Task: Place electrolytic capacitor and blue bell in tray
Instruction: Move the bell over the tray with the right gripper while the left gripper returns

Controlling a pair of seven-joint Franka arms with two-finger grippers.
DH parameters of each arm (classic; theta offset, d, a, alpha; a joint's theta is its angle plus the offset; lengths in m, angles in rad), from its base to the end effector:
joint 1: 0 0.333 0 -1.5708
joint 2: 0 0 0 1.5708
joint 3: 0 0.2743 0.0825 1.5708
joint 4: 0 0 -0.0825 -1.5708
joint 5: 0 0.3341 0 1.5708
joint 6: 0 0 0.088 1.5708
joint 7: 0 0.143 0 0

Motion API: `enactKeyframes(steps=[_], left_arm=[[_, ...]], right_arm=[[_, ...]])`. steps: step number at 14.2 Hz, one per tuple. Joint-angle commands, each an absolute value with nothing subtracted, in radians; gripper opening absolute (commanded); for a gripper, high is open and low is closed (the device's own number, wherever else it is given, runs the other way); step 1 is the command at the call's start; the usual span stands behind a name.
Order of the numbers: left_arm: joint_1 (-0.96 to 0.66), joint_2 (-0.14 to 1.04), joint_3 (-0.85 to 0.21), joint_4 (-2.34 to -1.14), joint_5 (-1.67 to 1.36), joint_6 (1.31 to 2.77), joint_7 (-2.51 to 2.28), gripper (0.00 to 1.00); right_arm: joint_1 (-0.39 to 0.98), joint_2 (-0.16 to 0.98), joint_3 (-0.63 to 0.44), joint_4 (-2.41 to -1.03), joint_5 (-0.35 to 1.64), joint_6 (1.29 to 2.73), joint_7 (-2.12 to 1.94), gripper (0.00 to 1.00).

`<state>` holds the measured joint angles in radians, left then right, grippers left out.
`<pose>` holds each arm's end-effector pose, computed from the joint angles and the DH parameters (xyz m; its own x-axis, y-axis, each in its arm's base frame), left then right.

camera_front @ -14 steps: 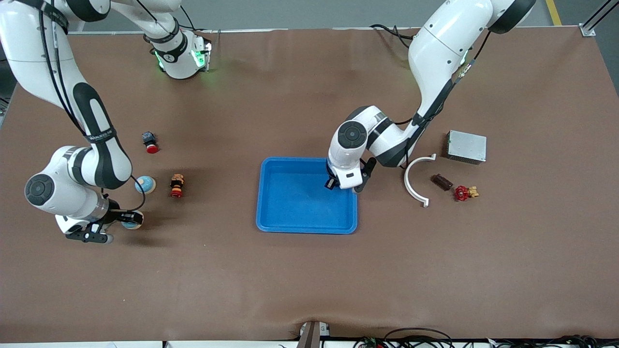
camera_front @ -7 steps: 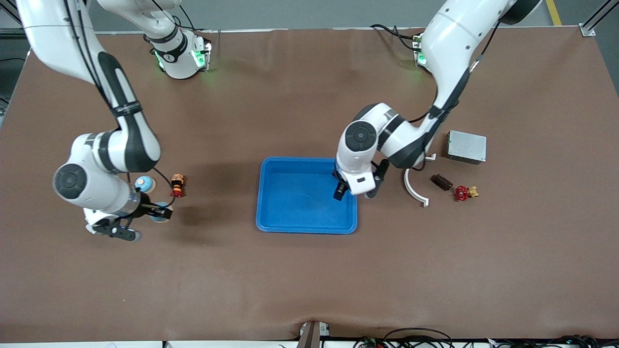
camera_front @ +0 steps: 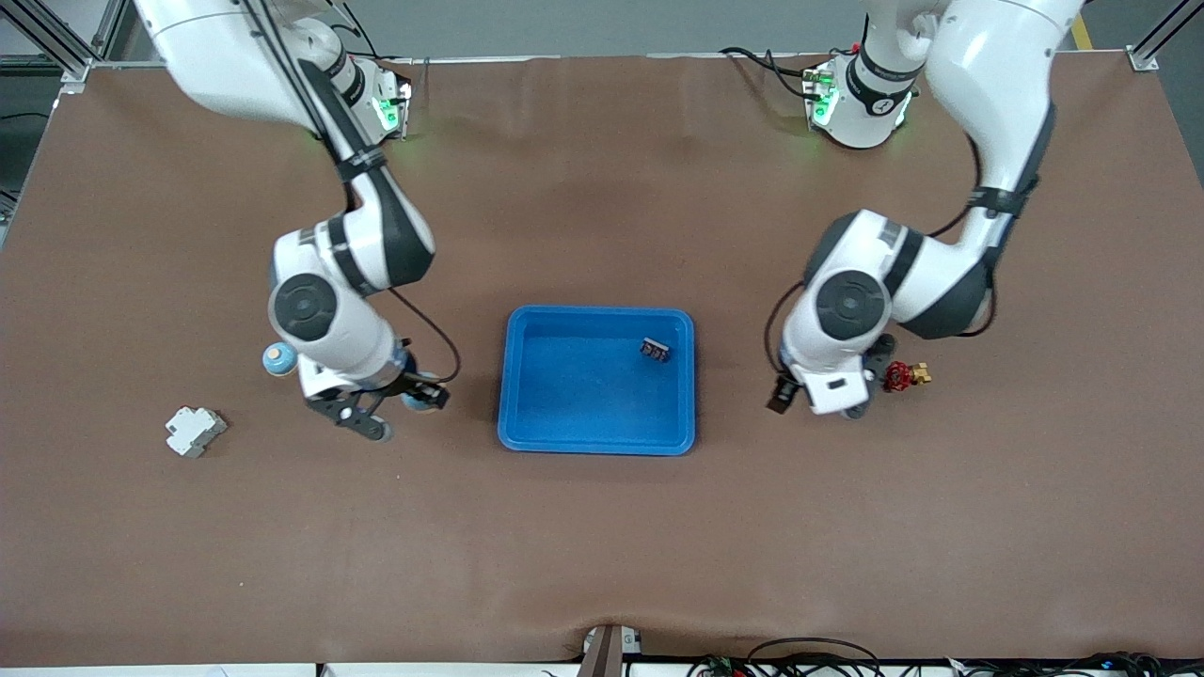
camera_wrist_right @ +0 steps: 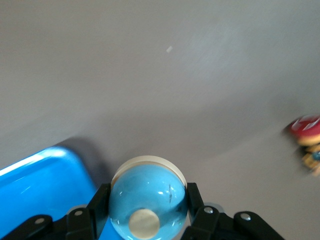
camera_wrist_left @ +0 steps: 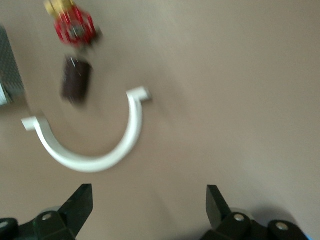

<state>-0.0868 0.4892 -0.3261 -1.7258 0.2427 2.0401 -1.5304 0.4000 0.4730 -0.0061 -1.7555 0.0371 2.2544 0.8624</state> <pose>0.5462 -0.2055 0.2581 0.5287 0.8478 0.0411 0.8426 -0.5183 -0.1465 0.5577 0.2343 0.2600 0.8820 -0.4713 -0.0035 -0.4711 -0.8813 -0.0368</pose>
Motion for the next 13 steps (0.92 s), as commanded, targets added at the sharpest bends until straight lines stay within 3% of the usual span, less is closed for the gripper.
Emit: enactKeyframes(steps=[1, 6, 13], left_arm=[[0.041, 0.4, -0.339, -1.862, 0.275, 2.049, -1.372, 1.0], [0.141, 0.4, -0.344, -1.933, 0.348, 2.065, -1.261, 1.0], [0.225, 0.41, -0.341, -2.095, 0.409, 2.319, -1.232, 1.0]], right_arm=[[0.469, 0.462, -0.018, -1.744, 0.048, 2.252, 0.992, 0.0], [0.586, 0.515, -0.017, -1.703, 0.049, 2.249, 1.147, 0.0], [0.724, 0.638, -0.018, -1.602, 0.04, 2.258, 1.362, 0.0]])
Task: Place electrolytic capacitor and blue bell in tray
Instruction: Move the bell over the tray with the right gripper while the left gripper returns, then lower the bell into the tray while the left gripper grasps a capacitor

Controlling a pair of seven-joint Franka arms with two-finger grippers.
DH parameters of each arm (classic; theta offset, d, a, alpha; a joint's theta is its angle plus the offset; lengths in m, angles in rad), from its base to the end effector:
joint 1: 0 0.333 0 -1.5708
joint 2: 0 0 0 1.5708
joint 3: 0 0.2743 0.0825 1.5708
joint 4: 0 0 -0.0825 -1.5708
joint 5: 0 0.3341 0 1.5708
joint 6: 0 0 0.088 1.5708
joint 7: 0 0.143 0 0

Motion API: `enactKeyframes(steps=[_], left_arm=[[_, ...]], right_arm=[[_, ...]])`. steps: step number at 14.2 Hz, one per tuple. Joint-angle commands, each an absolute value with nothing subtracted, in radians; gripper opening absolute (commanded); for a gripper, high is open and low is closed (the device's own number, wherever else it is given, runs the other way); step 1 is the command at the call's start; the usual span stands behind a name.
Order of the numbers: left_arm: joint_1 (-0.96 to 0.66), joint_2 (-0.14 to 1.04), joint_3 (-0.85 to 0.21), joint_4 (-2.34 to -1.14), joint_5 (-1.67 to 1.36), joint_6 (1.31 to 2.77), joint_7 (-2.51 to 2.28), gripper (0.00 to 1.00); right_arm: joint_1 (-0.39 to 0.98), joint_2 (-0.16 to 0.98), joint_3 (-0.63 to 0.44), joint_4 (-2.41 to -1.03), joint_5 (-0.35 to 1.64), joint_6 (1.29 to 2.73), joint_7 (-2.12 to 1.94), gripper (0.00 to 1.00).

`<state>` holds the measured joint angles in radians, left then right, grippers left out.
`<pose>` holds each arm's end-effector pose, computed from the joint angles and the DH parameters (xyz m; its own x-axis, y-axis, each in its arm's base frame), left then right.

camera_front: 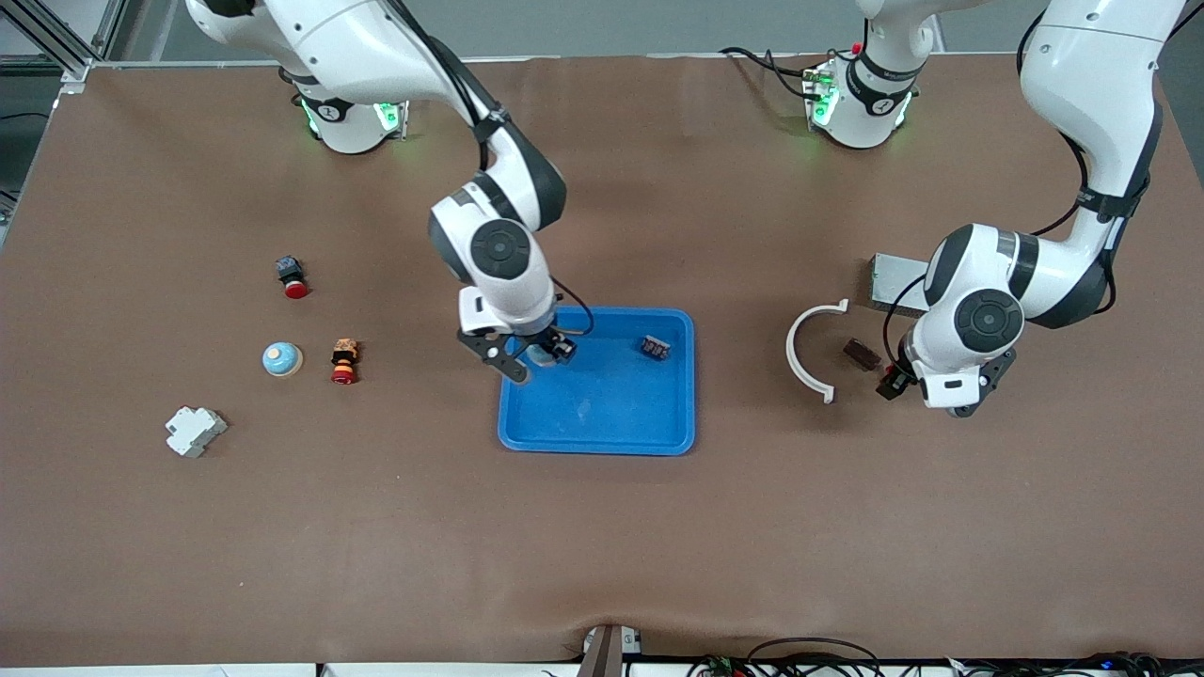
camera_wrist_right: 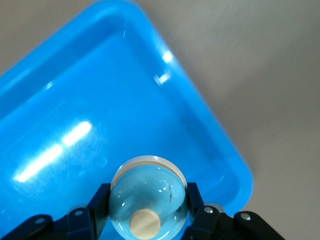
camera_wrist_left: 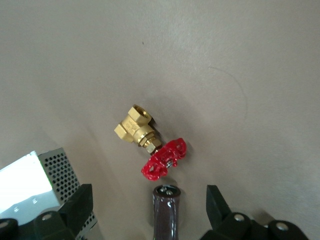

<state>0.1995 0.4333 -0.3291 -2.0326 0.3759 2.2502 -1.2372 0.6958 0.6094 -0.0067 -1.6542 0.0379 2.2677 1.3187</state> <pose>0.5222 -0.0516 0.1915 0.6558 0.7539 0.0394 0.7427 -0.6348 -0.2133 0.4794 0.3979 0.2182 0.7943 -0.6070 -0.0236 -0.6074 -0.7944 -0.0100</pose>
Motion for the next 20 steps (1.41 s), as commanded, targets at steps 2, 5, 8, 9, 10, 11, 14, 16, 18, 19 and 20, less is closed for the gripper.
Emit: enactKeyframes(steps=[2, 5, 8, 9, 10, 11, 14, 16, 18, 19, 20], left_arm=[[0.241, 0.417, -0.342, -2.124, 0.414, 2.38, -1.239, 1.0], [0.235, 0.419, -0.356, -2.146, 0.41, 2.401, -1.278, 1.0], [0.233, 0.431, -0.371, -2.161, 0.41, 2.421, -1.311, 1.0], [0.233, 0.433, -0.376, -2.174, 0.41, 2.422, -1.315, 1.0], [0.233, 0.434, -0.376, -2.18, 0.41, 2.425, -1.315, 1.0], [0.236, 0.44, -0.376, -2.18, 0.41, 2.425, -1.315, 0.94], [0.236, 0.466, -0.376, -2.171, 0.407, 2.43, -1.316, 0.66], [0.236, 0.475, -0.377, -2.166, 0.402, 2.431, -1.316, 0.4], [0.227, 0.476, -0.377, -2.166, 0.4, 2.431, -1.316, 0.08], [0.229, 0.472, -0.38, -2.166, 0.402, 2.431, -1.316, 0.0], [0.236, 0.466, -0.397, -2.164, 0.4, 2.431, -1.318, 0.0]], right_arm=[[0.739, 0.638, -0.018, -1.601, 0.04, 2.278, 1.393, 0.0], [0.753, 0.644, -0.02, -1.614, 0.038, 2.31, 1.419, 0.0], [0.755, 0.646, -0.021, -1.673, 0.029, 2.377, 1.424, 0.0], [0.755, 0.649, -0.023, -1.689, 0.025, 2.4, 1.424, 0.0], [0.753, 0.655, -0.023, -1.69, 0.02, 2.41, 1.424, 0.0], [0.755, 0.66, -0.025, -1.692, 0.014, 2.41, 1.424, 0.0], [0.755, 0.661, -0.026, -1.704, 0.012, 2.41, 1.424, 0.0], [0.753, 0.663, -0.026, -1.71, 0.008, 2.408, 1.424, 0.0], [0.749, 0.663, -0.028, -1.723, -0.003, 2.414, 1.424, 0.0], [0.749, 0.669, -0.028, -1.723, -0.005, 2.416, 1.425, 0.0], [0.749, 0.675, -0.028, -1.723, -0.005, 2.418, 1.425, 0.0]])
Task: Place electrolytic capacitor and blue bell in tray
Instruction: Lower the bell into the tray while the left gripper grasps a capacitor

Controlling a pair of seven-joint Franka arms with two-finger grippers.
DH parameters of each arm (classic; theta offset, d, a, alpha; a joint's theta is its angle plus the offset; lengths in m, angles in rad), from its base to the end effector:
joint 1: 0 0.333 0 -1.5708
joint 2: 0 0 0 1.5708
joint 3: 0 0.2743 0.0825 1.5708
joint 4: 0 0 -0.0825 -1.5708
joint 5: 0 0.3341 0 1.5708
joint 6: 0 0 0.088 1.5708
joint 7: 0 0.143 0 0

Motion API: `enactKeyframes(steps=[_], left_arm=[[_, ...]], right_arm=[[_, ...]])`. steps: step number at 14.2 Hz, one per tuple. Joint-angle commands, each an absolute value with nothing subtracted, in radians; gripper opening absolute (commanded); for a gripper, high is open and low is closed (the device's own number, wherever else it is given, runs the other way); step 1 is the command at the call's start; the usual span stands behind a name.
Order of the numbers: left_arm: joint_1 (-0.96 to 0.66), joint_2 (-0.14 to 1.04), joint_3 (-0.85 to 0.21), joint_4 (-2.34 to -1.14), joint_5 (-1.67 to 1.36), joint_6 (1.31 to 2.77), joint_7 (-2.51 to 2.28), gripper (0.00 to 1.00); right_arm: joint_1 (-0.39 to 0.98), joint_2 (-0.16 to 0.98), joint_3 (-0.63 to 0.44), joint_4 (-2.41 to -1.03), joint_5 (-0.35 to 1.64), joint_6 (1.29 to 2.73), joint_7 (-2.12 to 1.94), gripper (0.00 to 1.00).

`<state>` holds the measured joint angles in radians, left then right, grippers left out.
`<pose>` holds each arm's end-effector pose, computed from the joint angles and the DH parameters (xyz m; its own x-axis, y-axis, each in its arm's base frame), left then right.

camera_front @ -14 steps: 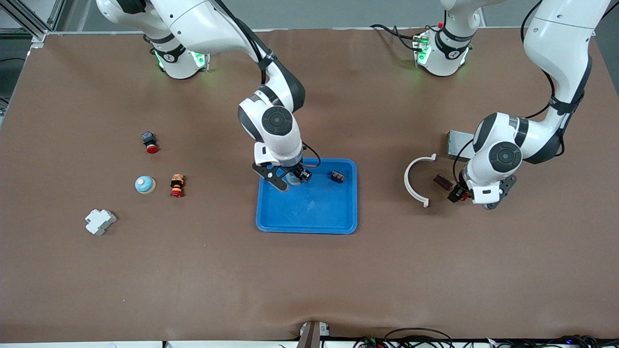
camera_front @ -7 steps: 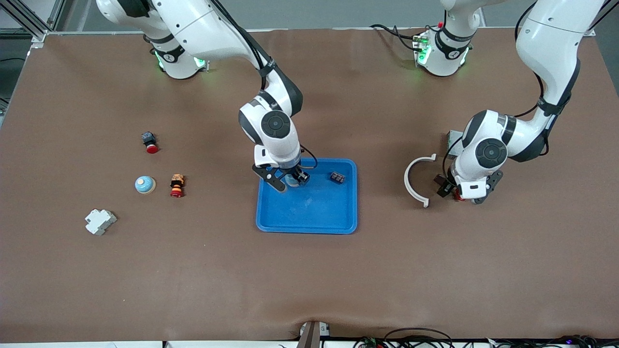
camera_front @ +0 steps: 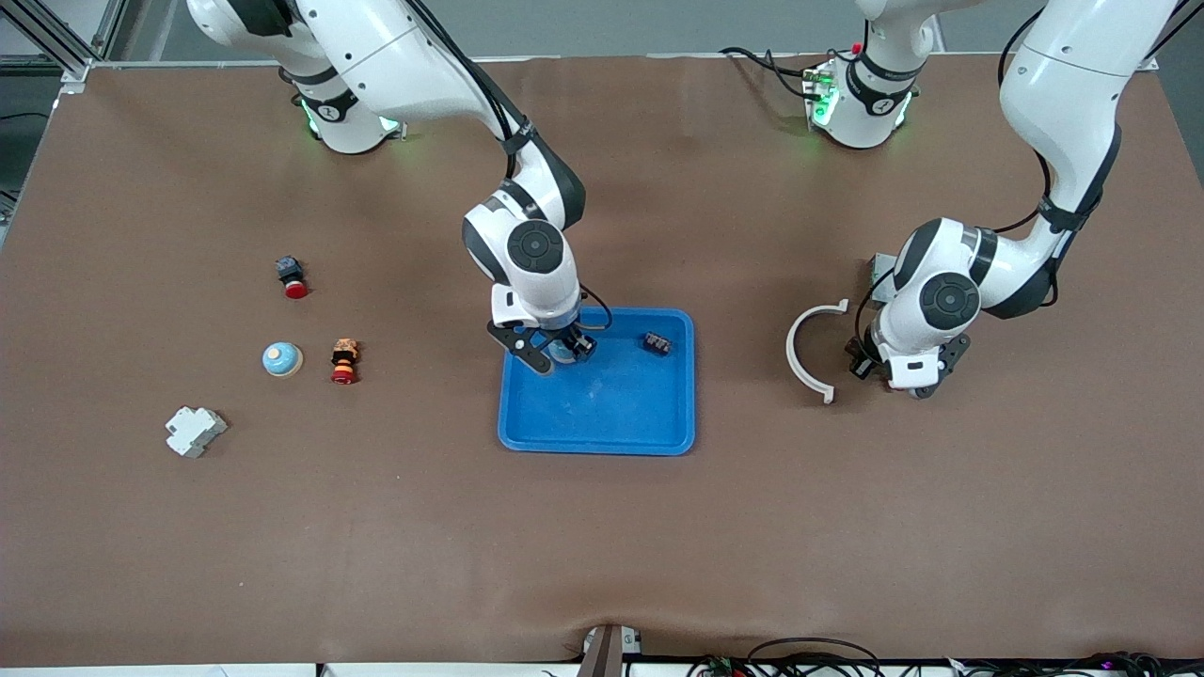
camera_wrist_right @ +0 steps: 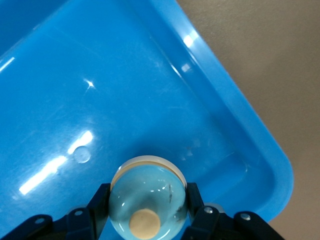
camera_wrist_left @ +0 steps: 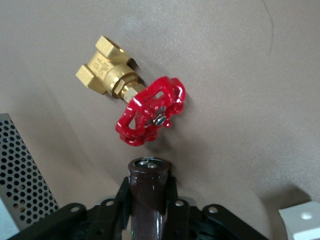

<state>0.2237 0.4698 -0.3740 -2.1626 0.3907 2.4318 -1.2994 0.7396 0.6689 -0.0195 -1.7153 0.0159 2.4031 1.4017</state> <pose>0.4921 -0.0769 0.1470 0.6554 0.7553 -0.0023 0.7459 -0.6477 -0.1552 0.4616 0.4064 0.1697 0.7719 -0.6357 0.0044 -0.6356 -0.7718 -0.0186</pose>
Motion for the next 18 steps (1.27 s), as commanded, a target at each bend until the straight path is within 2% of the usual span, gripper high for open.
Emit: enactKeyframes(steps=[1, 4, 7, 8, 9, 10, 12, 15, 18], left_arm=[[0.245, 0.456, -0.402, -2.164, 0.4, 2.431, -1.312, 0.0], [0.259, 0.411, -0.428, -2.151, 0.4, 2.421, -1.299, 0.0], [0.258, 0.399, -0.469, -2.096, 0.4, 2.349, -1.307, 0.0], [0.258, 0.399, -0.488, -2.068, 0.397, 2.317, -1.312, 0.0], [0.258, 0.403, -0.506, -2.031, 0.378, 2.275, -1.315, 0.0], [0.253, 0.406, -0.521, -1.993, 0.335, 2.234, -1.313, 0.0], [0.238, 0.411, -0.549, -1.928, 0.293, 2.168, -1.316, 0.0], [0.216, 0.417, -0.595, -1.892, 0.29, 2.161, -1.338, 0.0], [0.144, 0.472, -0.595, -1.824, 0.29, 2.161, -1.428, 0.0]], right_arm=[[0.749, 0.681, -0.028, -1.723, -0.005, 2.427, 1.427, 0.0], [0.75, 0.689, -0.026, -1.723, -0.005, 2.447, 1.463, 0.0], [0.746, 0.692, -0.026, -1.721, -0.003, 2.463, 1.476, 0.0], [0.742, 0.698, -0.026, -1.72, 0.0, 2.465, 1.477, 0.09], [0.742, 0.699, -0.026, -1.718, 0.003, 2.464, 1.48, 0.92], [0.753, 0.699, -0.026, -1.718, 0.0, 2.459, 1.495, 1.0], [0.755, 0.695, -0.026, -1.715, -0.005, 2.451, 1.509, 1.0], [0.741, 0.683, -0.025, -1.688, -0.006, 2.401, 1.484, 1.0], [0.668, 0.597, -0.025, -1.611, 0.005, 2.138, 1.24, 1.0]])
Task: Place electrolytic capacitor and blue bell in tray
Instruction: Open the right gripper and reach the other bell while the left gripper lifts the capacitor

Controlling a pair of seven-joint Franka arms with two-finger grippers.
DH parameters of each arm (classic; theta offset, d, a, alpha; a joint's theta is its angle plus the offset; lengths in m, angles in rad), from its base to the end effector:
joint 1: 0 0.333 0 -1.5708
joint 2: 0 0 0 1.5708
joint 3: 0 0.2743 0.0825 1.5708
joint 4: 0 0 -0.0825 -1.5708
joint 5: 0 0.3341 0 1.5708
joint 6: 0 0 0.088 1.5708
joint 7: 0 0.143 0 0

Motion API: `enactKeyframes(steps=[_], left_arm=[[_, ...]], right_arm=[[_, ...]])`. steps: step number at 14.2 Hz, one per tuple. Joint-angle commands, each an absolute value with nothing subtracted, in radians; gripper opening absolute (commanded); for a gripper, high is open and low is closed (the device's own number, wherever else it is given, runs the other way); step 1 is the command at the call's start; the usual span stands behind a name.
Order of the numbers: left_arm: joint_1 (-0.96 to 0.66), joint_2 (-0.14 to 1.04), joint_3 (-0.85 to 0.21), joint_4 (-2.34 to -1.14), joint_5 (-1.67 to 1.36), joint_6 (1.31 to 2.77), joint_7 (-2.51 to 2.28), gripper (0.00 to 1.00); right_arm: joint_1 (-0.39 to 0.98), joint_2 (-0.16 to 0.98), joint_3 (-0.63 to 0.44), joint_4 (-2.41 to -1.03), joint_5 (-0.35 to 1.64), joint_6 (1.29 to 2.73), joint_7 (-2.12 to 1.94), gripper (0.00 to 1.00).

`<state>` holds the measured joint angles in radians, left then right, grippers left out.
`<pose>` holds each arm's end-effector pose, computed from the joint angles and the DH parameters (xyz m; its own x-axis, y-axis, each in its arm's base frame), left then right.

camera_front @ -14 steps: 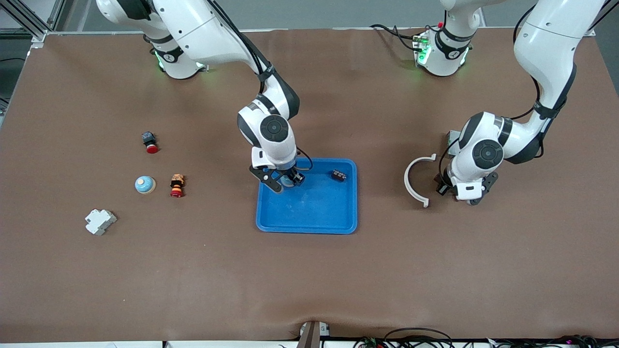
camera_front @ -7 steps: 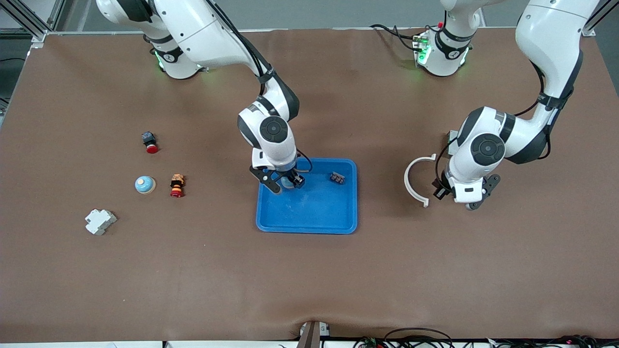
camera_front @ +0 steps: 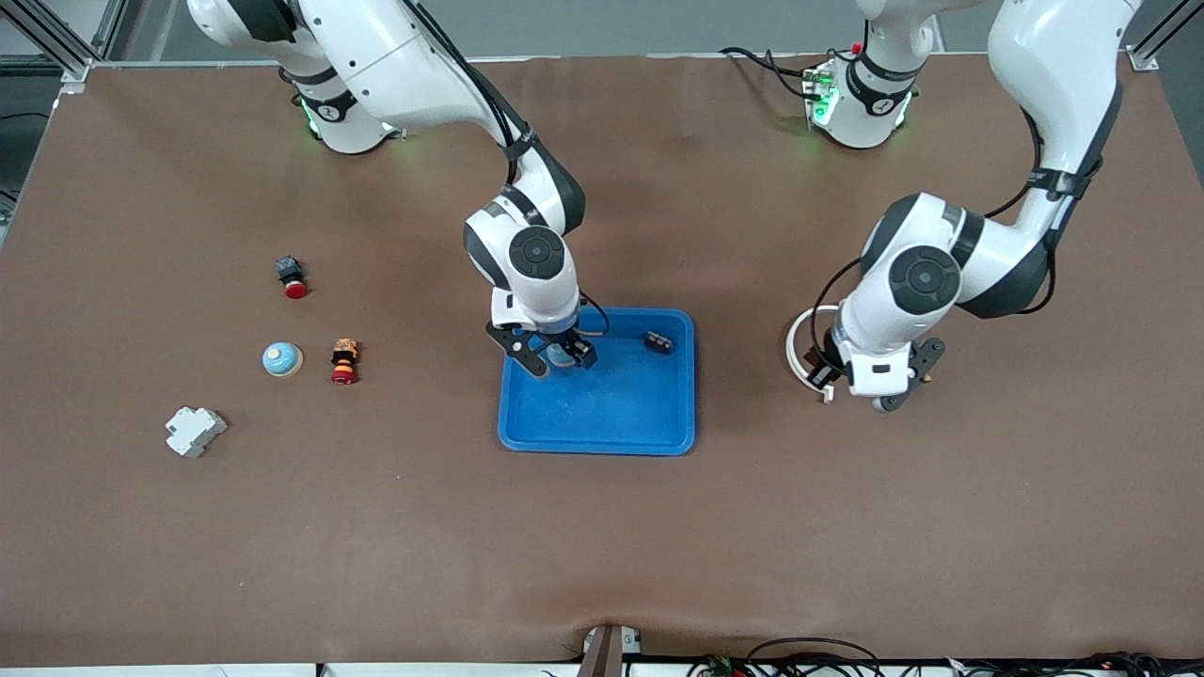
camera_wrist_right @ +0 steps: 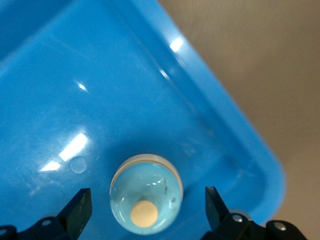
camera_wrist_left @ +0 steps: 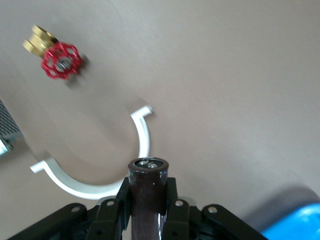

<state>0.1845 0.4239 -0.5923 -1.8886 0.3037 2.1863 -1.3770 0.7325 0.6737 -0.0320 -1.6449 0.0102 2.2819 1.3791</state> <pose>0.5310 -0.1981 0.2677 0.6798 0.7334 0.0002 0.7328 -0.6793 -0.0401 0.4723 0.4007 0.1832 0.7784 -0.6278 0.0053 -0.6275 -0.7777 0.0380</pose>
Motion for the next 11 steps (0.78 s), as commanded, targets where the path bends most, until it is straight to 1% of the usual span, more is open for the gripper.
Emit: enactKeyframes(steps=[1, 3, 4, 8, 11], left_arm=[[0.127, 0.489, -0.594, -1.803, 0.291, 2.161, -1.459, 0.0], [0.112, 0.512, -0.594, -1.781, 0.296, 2.161, -1.492, 0.0], [0.109, 0.518, -0.594, -1.781, 0.299, 2.161, -1.5, 0.0], [0.083, 0.529, -0.594, -1.767, 0.295, 2.161, -1.563, 0.0], [0.045, 0.584, -0.594, -1.703, 0.304, 2.161, -1.722, 0.0]], right_arm=[[0.619, 0.548, -0.023, -1.614, 0.011, 2.084, 1.129, 1.0], [0.522, 0.476, -0.025, -1.621, 0.011, 1.966, 0.863, 1.0], [0.474, 0.453, -0.025, -1.626, 0.011, 1.944, 0.779, 1.0], [0.294, 0.344, -0.025, -1.744, 0.009, 1.996, 0.498, 1.0], [0.169, 0.318, -0.026, -1.767, 0.009, 2.009, 0.301, 1.0]])
